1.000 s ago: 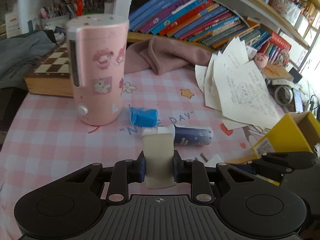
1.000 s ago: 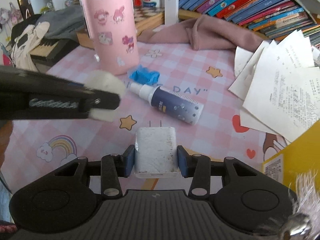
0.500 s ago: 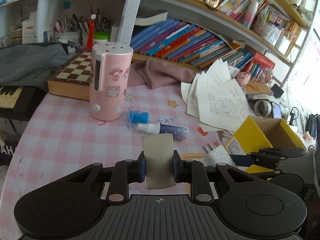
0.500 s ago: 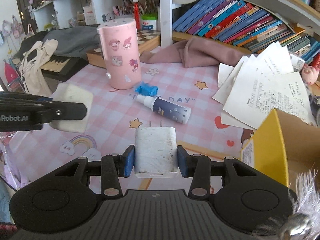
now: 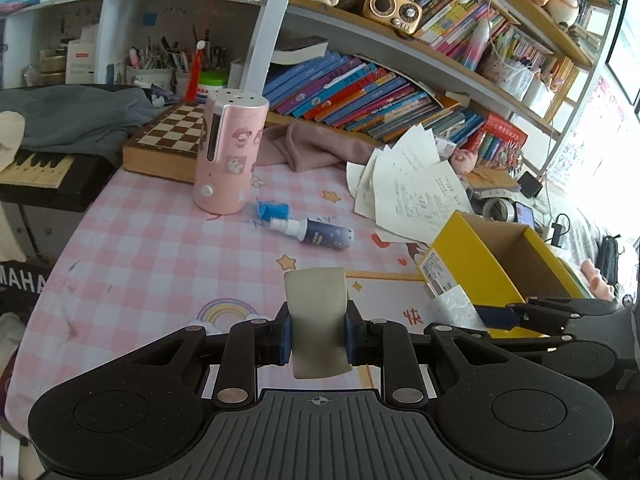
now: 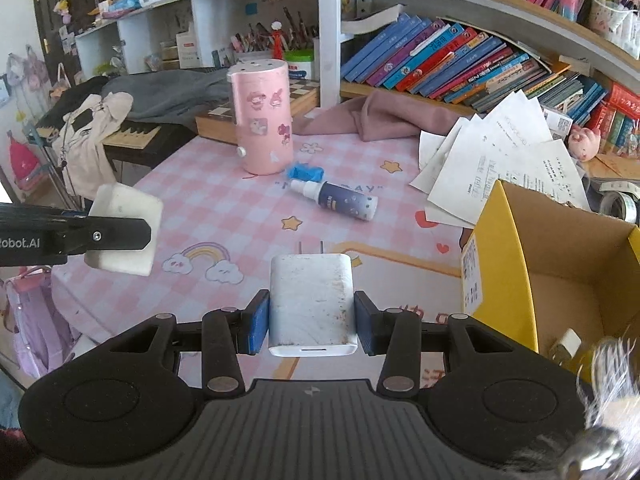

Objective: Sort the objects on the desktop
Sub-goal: 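Carry the power bank and eraser in both tools over the yellow box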

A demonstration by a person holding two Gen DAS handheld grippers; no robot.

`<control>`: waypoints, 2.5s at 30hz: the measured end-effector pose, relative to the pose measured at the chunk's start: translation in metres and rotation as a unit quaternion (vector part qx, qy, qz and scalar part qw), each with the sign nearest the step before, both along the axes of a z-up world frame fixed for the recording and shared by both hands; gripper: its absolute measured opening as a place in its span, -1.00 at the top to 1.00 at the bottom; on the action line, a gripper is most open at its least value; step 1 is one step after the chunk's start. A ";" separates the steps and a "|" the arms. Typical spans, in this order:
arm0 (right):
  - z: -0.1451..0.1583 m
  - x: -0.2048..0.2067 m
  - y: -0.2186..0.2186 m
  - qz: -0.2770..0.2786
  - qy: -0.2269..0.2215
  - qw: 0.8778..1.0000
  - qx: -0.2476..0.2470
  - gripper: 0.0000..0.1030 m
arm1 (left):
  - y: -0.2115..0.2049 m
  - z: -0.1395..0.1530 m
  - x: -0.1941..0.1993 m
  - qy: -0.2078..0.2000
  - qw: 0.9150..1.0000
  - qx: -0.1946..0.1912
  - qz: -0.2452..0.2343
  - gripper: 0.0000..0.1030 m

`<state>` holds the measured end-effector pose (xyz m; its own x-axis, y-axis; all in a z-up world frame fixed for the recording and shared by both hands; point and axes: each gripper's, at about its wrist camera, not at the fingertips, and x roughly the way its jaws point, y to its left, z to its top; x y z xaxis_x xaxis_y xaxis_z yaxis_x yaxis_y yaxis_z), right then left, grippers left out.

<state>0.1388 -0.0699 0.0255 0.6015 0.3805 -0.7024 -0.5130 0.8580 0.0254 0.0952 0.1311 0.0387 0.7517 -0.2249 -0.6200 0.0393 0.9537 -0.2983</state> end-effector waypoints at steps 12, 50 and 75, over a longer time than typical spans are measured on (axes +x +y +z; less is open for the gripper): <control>-0.001 -0.057 -0.011 -0.020 0.001 1.000 0.016 0.21 | -0.010 -0.002 -0.053 0.000 1.000 0.016 -0.022 0.56; -0.011 -0.107 -0.167 -0.287 0.032 0.957 0.021 0.21 | -0.162 -0.002 -0.005 -0.020 0.956 0.022 -0.290 0.57; 0.032 0.016 -0.245 -0.247 -0.060 0.967 0.018 0.21 | -0.273 -0.002 0.089 -0.054 0.944 0.065 -0.318 0.57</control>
<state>0.1544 -0.3146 0.0576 0.7919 0.0496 -0.6087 -0.0429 0.9988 0.0255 0.1839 -0.1422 0.0363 0.5495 -0.5801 -0.6013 0.6405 0.7546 -0.1427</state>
